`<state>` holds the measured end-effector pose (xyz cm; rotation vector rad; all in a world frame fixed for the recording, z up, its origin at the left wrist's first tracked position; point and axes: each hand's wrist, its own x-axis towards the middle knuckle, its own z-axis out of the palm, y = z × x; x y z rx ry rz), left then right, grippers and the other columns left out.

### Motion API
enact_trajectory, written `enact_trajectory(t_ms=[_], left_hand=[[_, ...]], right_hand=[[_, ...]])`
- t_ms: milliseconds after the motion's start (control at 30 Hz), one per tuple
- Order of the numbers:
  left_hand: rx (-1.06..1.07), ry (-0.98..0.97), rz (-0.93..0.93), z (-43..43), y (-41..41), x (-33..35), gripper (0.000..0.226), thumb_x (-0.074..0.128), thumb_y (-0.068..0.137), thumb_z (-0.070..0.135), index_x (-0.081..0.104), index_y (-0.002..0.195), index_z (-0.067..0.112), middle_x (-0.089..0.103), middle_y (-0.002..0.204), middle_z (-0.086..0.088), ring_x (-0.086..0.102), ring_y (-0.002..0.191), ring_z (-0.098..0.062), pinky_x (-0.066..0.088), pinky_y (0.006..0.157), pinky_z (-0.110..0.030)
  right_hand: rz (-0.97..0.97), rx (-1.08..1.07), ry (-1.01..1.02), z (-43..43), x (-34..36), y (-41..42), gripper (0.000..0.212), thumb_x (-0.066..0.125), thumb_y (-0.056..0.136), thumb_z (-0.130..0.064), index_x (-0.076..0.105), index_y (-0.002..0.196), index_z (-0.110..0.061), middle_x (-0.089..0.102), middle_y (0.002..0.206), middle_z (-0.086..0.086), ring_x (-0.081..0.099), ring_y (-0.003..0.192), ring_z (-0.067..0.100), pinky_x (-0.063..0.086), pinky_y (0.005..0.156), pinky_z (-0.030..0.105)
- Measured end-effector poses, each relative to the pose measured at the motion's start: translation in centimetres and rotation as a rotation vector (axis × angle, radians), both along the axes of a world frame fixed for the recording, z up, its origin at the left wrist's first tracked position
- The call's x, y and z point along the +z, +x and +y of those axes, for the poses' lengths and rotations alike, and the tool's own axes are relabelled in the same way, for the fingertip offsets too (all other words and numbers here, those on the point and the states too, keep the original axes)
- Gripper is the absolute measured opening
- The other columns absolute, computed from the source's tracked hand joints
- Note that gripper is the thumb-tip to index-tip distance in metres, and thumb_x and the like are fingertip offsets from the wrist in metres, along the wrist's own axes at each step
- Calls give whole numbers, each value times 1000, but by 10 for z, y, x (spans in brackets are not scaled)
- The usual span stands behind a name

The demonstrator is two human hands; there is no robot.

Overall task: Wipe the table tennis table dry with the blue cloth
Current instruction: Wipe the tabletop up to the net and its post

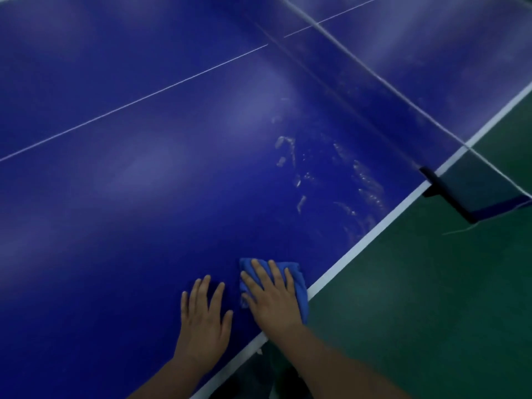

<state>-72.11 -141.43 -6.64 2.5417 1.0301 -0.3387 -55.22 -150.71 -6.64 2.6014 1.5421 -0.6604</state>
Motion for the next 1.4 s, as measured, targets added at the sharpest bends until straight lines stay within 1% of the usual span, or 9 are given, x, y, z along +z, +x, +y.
enact_trajectory(t_ms=[167, 333, 467, 600, 767, 900, 1100, 1267, 1400], left_hand=[[-4, 27, -88, 5, 35, -2, 75, 7, 94, 59, 22, 158, 23, -3, 167, -6, -19, 151, -16, -25, 118, -37], [60, 16, -122, 1, 48, 1, 75, 7, 94, 59, 21, 158, 22, -3, 166, -6, -27, 147, -9, -17, 121, -41], [117, 15, -104, 3, 58, 2, 71, 14, 97, 55, 32, 155, 18, 6, 165, -10, -11, 153, -18, -2, 122, -50], [164, 41, -86, 13, 84, 0, 68, 18, 96, 50, 39, 151, 14, 16, 163, -14, 6, 152, -27, 5, 122, -53], [150, 67, -57, 34, 128, -4, 72, 13, 98, 55, 30, 155, 16, 9, 165, -11, -1, 154, -25, -6, 123, -47], [148, 102, -78, 51, 159, -5, 70, 15, 99, 53, 30, 155, 14, 11, 166, -11, -2, 154, -24, -11, 123, -43], [321, 145, -117, 80, 190, -6, 66, 21, 101, 47, 37, 152, 9, 20, 163, -14, 8, 153, -27, 2, 124, -50], [358, 185, -85, 98, 196, -6, 65, 23, 100, 45, 36, 151, 8, 20, 162, -16, 10, 153, -29, 7, 123, -54], [325, 174, -64, 111, 212, -6, 67, 19, 99, 49, 31, 154, 12, 13, 165, -13, 1, 154, -26, -1, 124, -50]], right_hand=[[-94, -381, 65, -2, -5, 126, 52, 26, 104, -49, 41, 152, -36, 24, 165, -7, 26, 150, 28, 12, 118, 52], [-33, -654, 110, 1, 7, 161, 53, 24, 107, -50, 29, 157, -35, 13, 168, -9, 12, 153, 27, 8, 122, 53], [-26, -187, 181, 19, 0, 64, 51, 31, 100, -47, 54, 143, -32, 42, 156, -3, 41, 142, 32, 19, 113, 56], [24, 55, 160, 48, -7, 49, 49, 37, 98, -49, 55, 141, -35, 43, 155, -7, 32, 143, 26, 20, 112, 52], [-36, -195, 131, 68, -10, 188, 48, 34, 98, -45, 58, 138, -33, 47, 153, -4, 48, 133, 31, 42, 101, 53], [-39, -480, 132, 58, 4, 272, 49, 32, 107, -45, 40, 153, -30, 25, 165, -7, 28, 144, 32, 26, 113, 55], [136, 197, 157, 64, 4, 157, 49, 39, 94, -45, 58, 137, -31, 42, 154, -6, 48, 128, 29, 54, 90, 49], [40, 196, 228, 145, -11, 181, 60, 56, 97, -45, 41, 152, -28, 29, 163, -2, 36, 141, 32, 42, 104, 52], [-36, -69, 193, 204, -6, 279, 52, 28, 108, -44, 24, 158, -30, 9, 168, -7, 19, 147, 31, 24, 112, 52]])
